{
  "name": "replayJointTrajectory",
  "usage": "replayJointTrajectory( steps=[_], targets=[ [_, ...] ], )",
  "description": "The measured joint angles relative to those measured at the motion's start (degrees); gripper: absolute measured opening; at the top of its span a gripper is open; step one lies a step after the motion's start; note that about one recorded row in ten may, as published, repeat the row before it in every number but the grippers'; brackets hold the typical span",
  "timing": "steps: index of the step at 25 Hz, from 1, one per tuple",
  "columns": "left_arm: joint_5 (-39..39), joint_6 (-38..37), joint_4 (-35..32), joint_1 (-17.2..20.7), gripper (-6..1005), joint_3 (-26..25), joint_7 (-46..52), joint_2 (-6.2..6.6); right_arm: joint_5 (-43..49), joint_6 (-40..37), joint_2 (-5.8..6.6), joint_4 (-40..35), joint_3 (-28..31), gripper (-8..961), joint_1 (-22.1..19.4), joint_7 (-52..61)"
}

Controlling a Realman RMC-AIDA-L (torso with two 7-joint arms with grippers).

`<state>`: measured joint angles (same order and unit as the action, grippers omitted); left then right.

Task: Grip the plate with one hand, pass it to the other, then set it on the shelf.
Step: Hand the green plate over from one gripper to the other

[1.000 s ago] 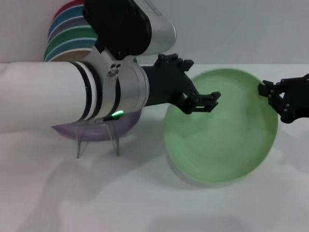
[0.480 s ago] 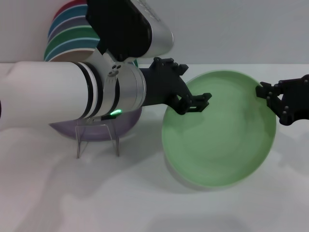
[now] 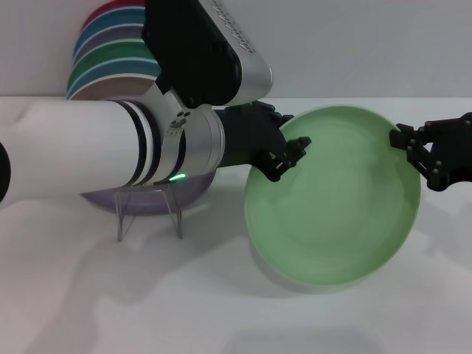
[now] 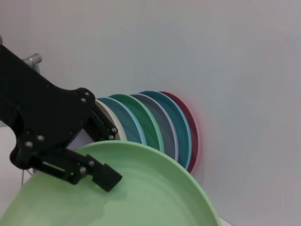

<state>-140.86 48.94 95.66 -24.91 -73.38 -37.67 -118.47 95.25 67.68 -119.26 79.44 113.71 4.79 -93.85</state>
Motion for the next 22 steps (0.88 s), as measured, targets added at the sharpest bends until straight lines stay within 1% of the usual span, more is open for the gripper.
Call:
replayJointTrajectory(
  steps=[5,9,11,13,14,15,16,18,20,21,22],
  targets=[
    [0.0,-1.6,0.0,0.4,256,0.0,0.0,-0.05,-0.1,0.7,0.00,-0.3,0.1,68,0.0,0.0],
    [0.1,-4.2,-0.5,1.0,181,-0.1,-0.2,0.00,-0.4,4.1,0.02,-1.3,1.0,70,0.4,0.0],
    [0.1,-4.8,-0.5,1.1,144,0.0,-0.3,0.00,-0.7,4.5,0.02,-1.6,1.2,71,0.5,0.0],
    [0.3,-5.4,-0.5,1.3,110,0.1,-0.4,-0.01,-1.9,5.1,0.01,-2.7,1.9,72,0.5,0.0],
    [0.3,-6.1,-0.1,1.7,93,0.2,-0.4,-0.02,-3.9,5.8,0.00,-4.3,3.0,73,0.4,-0.2],
    [0.3,-6.1,-0.1,1.7,76,0.2,-0.4,-0.02,-3.9,5.8,0.00,-4.3,3.0,90,0.4,-0.2],
    [0.1,-7.0,0.5,2.4,59,0.5,-0.5,0.01,-4.9,6.2,-0.02,-5.2,3.6,107,0.3,-0.4],
    [0.1,-7.5,0.8,2.8,59,0.6,-0.7,0.07,-7.3,7.7,-0.10,-7.7,5.7,141,-0.1,-1.3],
    [0.1,-9.5,1.3,3.8,58,0.8,-1.7,0.12,-9.3,9.4,-0.17,-10.9,8.9,175,-0.3,-2.2],
    [0.0,-12.8,1.4,5.1,58,1.1,-3.5,0.09,-11.3,11.3,-0.18,-15.0,13.8,191,0.1,-2.6],
    [0.0,-12.8,1.4,5.1,60,1.1,-3.5,0.09,-11.3,11.3,-0.18,-15.0,13.8,208,0.1,-2.6]
  ],
)
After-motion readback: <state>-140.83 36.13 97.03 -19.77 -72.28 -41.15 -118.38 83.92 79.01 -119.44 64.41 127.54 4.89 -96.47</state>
